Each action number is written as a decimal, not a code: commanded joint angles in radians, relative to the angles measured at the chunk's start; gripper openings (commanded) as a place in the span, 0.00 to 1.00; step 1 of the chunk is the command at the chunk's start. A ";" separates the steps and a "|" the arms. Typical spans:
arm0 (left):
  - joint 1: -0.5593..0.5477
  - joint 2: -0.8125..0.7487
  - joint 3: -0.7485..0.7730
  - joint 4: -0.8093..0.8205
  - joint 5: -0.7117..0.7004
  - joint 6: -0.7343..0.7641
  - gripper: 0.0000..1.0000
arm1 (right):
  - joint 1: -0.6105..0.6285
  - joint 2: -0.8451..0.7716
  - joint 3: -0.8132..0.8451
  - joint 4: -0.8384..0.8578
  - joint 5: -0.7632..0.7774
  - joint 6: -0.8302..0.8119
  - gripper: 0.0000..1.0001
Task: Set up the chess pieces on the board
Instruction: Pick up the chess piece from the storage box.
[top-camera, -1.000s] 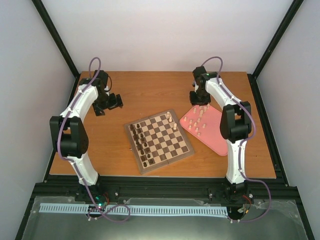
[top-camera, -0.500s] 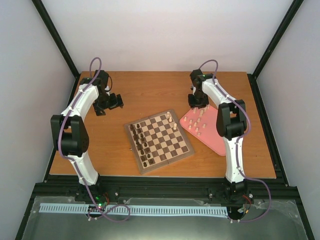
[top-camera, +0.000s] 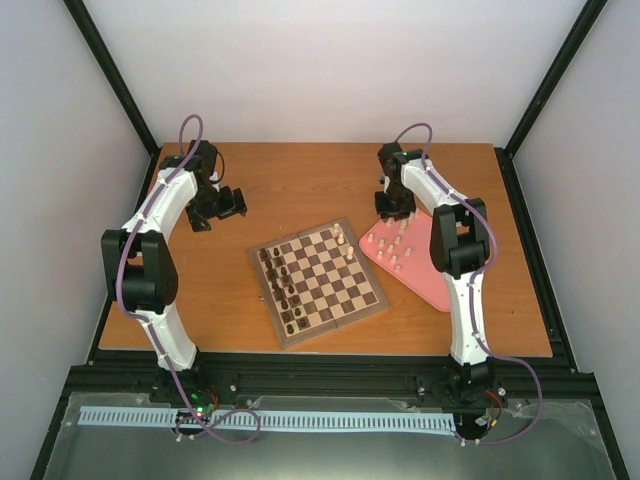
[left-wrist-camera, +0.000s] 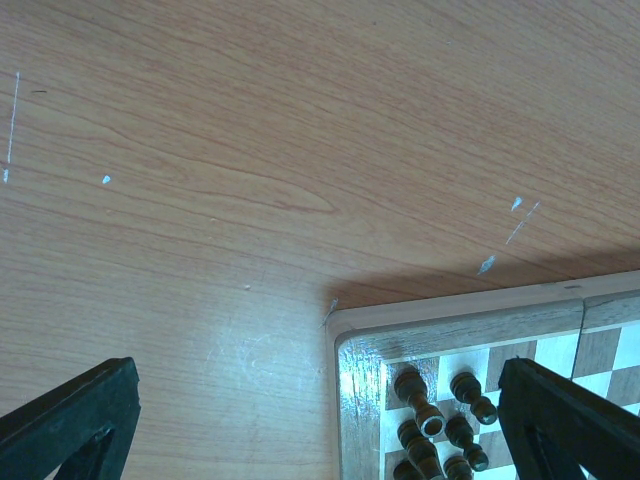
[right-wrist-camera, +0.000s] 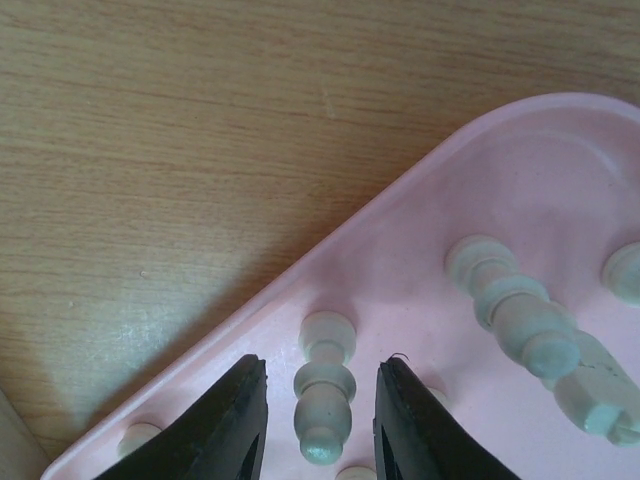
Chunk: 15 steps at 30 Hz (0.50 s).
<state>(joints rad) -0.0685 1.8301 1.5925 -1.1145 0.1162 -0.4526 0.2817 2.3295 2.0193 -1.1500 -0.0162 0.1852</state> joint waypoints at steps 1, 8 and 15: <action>-0.005 0.000 0.032 -0.001 -0.004 -0.006 1.00 | 0.010 0.017 0.030 -0.012 -0.007 -0.009 0.31; -0.007 -0.004 0.031 -0.001 -0.004 -0.006 1.00 | 0.011 0.015 0.035 -0.011 0.007 -0.012 0.26; -0.006 -0.006 0.038 0.000 0.002 -0.008 1.00 | 0.011 0.015 0.041 -0.017 0.019 -0.013 0.15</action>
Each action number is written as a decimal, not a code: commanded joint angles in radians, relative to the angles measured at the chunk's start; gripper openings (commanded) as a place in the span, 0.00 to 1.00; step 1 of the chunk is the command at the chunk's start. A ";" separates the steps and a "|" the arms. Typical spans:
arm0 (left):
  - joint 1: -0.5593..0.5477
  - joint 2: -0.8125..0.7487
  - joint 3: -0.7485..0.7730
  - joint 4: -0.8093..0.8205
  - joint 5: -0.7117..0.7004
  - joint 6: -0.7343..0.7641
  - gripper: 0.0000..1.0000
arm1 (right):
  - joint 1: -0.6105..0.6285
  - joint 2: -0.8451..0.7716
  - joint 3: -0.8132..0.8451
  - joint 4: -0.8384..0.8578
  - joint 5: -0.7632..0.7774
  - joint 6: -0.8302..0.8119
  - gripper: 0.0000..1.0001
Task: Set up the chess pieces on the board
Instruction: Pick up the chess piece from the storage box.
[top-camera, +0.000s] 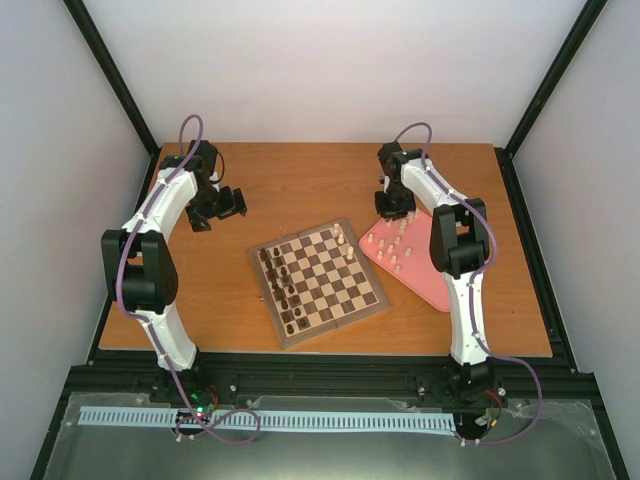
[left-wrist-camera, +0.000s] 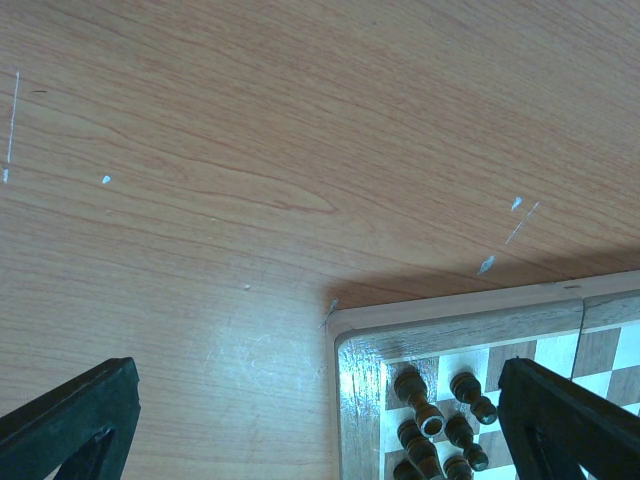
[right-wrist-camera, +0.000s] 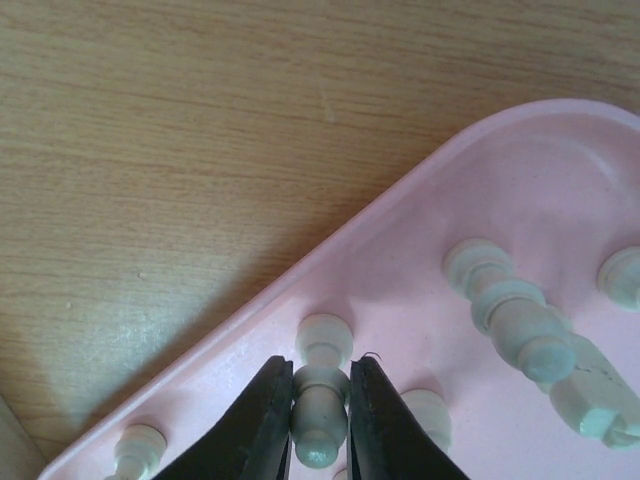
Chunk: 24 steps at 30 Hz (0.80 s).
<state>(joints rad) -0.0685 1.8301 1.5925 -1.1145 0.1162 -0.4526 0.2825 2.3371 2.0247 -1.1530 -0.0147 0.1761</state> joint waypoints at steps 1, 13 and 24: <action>-0.006 -0.005 0.039 -0.001 0.003 -0.007 1.00 | 0.011 0.005 0.035 -0.016 0.024 -0.003 0.12; -0.006 -0.051 0.009 0.004 0.006 0.004 1.00 | 0.111 -0.111 0.108 -0.076 0.103 0.014 0.03; -0.006 -0.129 -0.077 0.024 0.010 0.016 1.00 | 0.256 -0.227 0.006 -0.106 0.043 0.078 0.03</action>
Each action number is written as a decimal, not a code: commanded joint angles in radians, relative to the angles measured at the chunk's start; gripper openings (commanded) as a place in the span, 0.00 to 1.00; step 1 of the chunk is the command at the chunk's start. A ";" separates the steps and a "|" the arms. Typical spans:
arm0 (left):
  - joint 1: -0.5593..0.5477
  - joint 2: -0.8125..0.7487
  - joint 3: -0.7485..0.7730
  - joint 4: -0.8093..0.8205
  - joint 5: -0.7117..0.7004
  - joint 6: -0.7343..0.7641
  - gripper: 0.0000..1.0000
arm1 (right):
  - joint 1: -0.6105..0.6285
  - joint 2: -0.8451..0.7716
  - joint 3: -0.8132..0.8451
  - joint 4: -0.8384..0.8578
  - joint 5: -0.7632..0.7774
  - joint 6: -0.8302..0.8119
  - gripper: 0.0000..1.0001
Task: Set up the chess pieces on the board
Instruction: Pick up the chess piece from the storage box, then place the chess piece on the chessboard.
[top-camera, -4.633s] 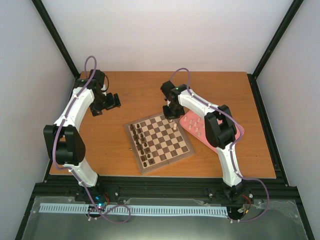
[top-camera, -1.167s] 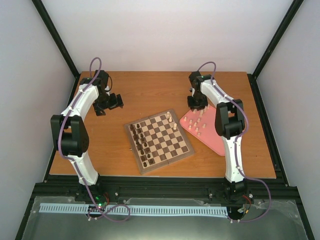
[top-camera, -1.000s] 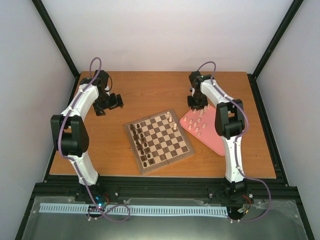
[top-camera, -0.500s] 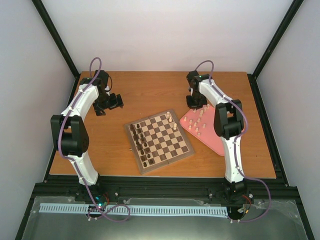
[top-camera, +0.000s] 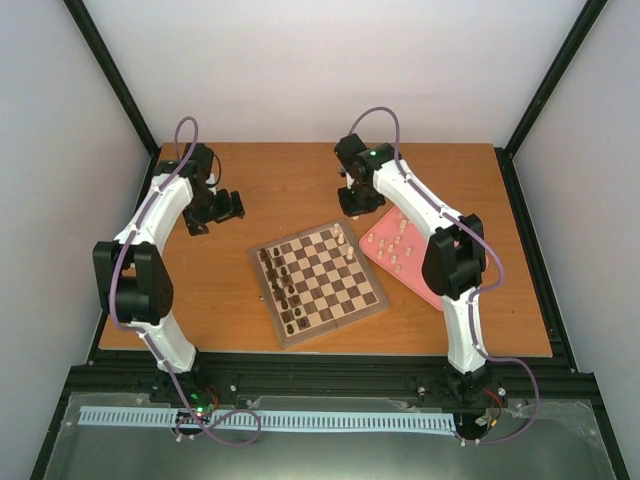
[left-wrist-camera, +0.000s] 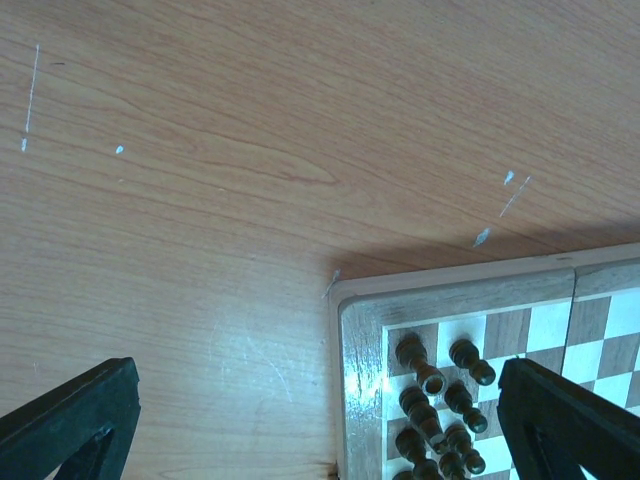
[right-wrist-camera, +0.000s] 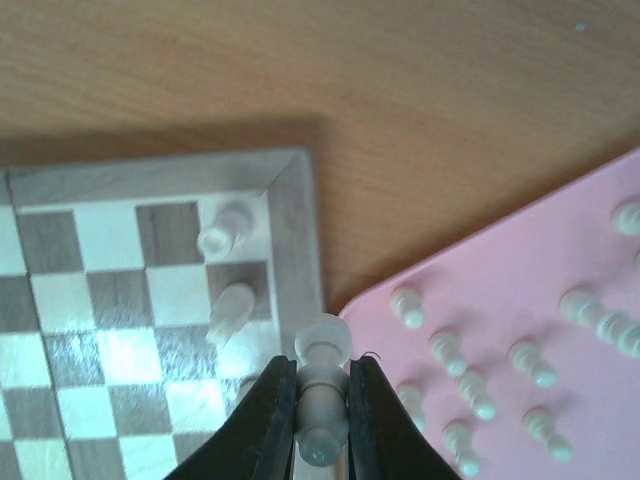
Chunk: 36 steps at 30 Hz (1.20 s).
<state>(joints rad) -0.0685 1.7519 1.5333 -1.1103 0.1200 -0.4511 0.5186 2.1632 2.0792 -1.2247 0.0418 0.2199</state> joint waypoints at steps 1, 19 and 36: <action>-0.005 -0.056 -0.021 0.020 0.006 0.015 1.00 | 0.029 -0.065 -0.071 -0.034 -0.011 0.036 0.03; -0.005 -0.114 -0.054 0.028 -0.012 -0.003 1.00 | 0.076 -0.086 -0.227 0.086 -0.079 0.053 0.03; -0.006 -0.135 -0.081 0.032 -0.023 -0.014 1.00 | 0.110 -0.062 -0.263 0.089 -0.053 0.057 0.04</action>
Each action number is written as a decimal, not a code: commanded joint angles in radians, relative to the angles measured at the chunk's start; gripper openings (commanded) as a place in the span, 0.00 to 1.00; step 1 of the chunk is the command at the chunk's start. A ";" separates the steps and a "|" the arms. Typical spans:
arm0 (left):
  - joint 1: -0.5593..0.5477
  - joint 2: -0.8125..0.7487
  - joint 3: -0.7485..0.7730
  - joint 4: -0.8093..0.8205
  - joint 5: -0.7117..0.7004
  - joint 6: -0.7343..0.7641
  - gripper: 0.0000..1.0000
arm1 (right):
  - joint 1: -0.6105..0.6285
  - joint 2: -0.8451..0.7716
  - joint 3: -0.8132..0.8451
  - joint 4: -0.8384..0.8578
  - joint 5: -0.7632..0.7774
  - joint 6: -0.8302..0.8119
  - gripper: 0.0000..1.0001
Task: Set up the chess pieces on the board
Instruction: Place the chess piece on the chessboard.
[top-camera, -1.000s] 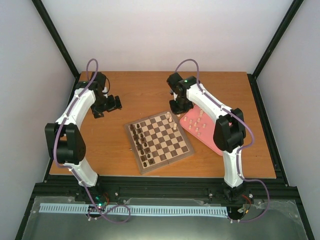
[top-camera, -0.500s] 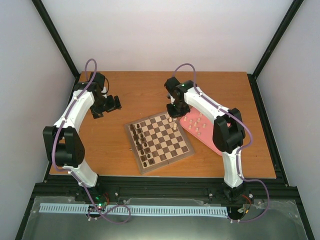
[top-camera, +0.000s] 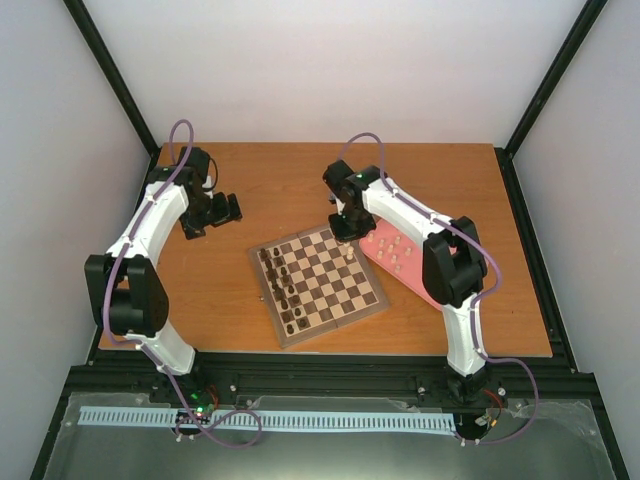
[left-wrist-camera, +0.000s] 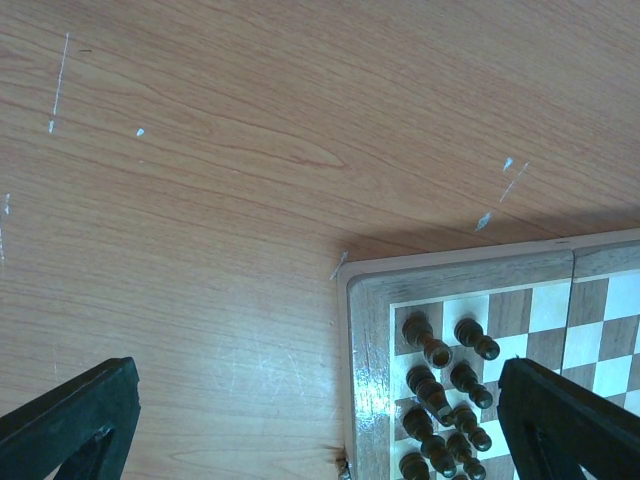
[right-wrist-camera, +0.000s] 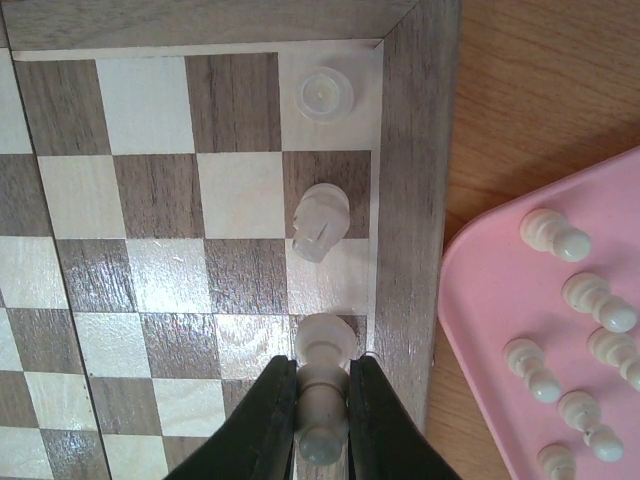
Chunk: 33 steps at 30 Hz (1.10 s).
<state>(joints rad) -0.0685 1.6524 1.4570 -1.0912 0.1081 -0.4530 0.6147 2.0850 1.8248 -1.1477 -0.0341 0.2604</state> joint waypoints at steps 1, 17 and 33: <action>-0.006 -0.036 -0.005 0.013 -0.011 -0.011 1.00 | 0.014 0.019 -0.011 0.014 0.025 0.017 0.03; -0.005 -0.045 -0.024 0.014 -0.018 -0.012 1.00 | 0.017 0.062 -0.023 0.060 0.029 0.021 0.04; -0.005 -0.046 -0.032 0.016 -0.017 -0.019 1.00 | 0.017 0.087 -0.027 0.083 0.044 0.015 0.06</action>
<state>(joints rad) -0.0685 1.6367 1.4181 -1.0897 0.0967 -0.4595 0.6189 2.1571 1.8088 -1.0824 -0.0101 0.2710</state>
